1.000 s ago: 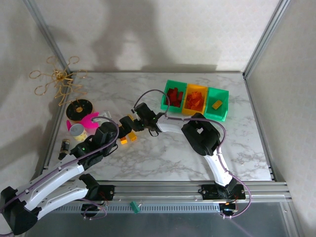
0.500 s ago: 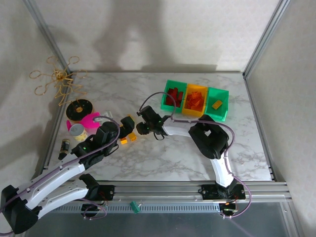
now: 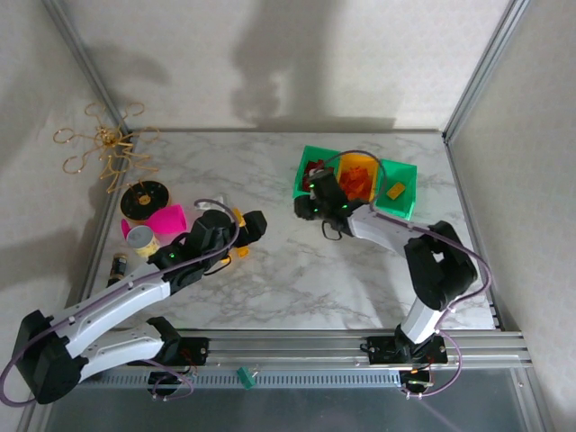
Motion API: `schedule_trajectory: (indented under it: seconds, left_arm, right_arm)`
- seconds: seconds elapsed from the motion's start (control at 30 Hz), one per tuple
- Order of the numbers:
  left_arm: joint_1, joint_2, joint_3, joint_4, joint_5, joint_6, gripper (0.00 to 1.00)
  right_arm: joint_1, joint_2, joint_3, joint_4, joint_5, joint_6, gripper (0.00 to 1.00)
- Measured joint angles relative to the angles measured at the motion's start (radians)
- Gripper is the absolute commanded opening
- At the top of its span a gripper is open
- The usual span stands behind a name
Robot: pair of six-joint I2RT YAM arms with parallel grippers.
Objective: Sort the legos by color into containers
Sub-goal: Place the lego in the container.
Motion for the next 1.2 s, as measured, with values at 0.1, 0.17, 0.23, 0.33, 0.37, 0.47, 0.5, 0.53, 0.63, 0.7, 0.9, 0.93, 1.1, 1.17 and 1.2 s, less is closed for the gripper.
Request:
schedule_trajectory:
  seconds: [0.1, 0.17, 0.23, 0.33, 0.37, 0.47, 0.5, 0.53, 0.63, 0.7, 0.9, 0.93, 1.1, 1.17, 1.2]
  left_arm:
    - [-0.024, 0.047, 0.039, 0.009, 0.023, 0.025, 1.0]
    - [-0.038, 0.071, 0.059, 0.022, 0.031, 0.042, 1.0]
    - [-0.053, 0.097, 0.081, 0.032, 0.043, 0.055, 1.0]
    - [-0.069, 0.134, 0.1, 0.061, 0.061, 0.07, 1.0]
    - [-0.073, 0.144, 0.102, 0.071, 0.067, 0.072, 1.0]
    - [-0.082, 0.178, 0.114, 0.087, 0.083, 0.079, 1.0]
    - [-0.084, 0.189, 0.117, 0.093, 0.087, 0.08, 1.0]
    - [-0.086, 0.195, 0.118, 0.098, 0.088, 0.082, 1.0]
    - [-0.089, 0.202, 0.118, 0.115, 0.099, 0.083, 1.0]
    - [-0.09, 0.206, 0.123, 0.122, 0.103, 0.083, 1.0]
    - [-0.09, 0.22, 0.14, 0.13, 0.105, 0.09, 1.0]
    - [-0.09, 0.22, 0.141, 0.13, 0.105, 0.091, 1.0]
    - [-0.09, 0.224, 0.143, 0.129, 0.101, 0.098, 1.0]
    - [-0.09, 0.224, 0.148, 0.126, 0.097, 0.1, 1.0]
    - [-0.09, 0.224, 0.152, 0.126, 0.093, 0.102, 1.0]
  right_arm:
    - [-0.087, -0.051, -0.011, -0.021, 0.033, 0.015, 0.4]
    - [-0.143, -0.087, -0.024, -0.026, 0.051, 0.024, 0.4]
    - [-0.21, -0.123, -0.037, -0.04, 0.071, 0.028, 0.41]
    - [-0.294, -0.15, -0.04, -0.048, 0.097, 0.035, 0.41]
    - [-0.32, -0.153, -0.04, -0.047, 0.106, 0.037, 0.41]
    - [-0.391, -0.153, -0.04, -0.048, 0.127, 0.05, 0.41]
    - [-0.414, -0.151, -0.039, -0.048, 0.132, 0.055, 0.41]
    - [-0.43, -0.147, -0.035, -0.048, 0.138, 0.058, 0.41]
    - [-0.478, -0.11, -0.009, -0.043, 0.144, 0.058, 0.42]
    - [-0.495, -0.073, 0.014, -0.04, 0.145, 0.057, 0.42]
    - [-0.536, 0.056, 0.098, -0.04, 0.138, 0.054, 0.47]
    - [-0.541, 0.071, 0.108, -0.04, 0.136, 0.054, 0.49]
    - [-0.551, 0.129, 0.159, -0.043, 0.118, 0.046, 0.54]
    - [-0.551, 0.129, 0.162, -0.039, 0.111, 0.047, 0.57]
    - [-0.55, 0.126, 0.162, -0.035, 0.105, 0.046, 0.58]
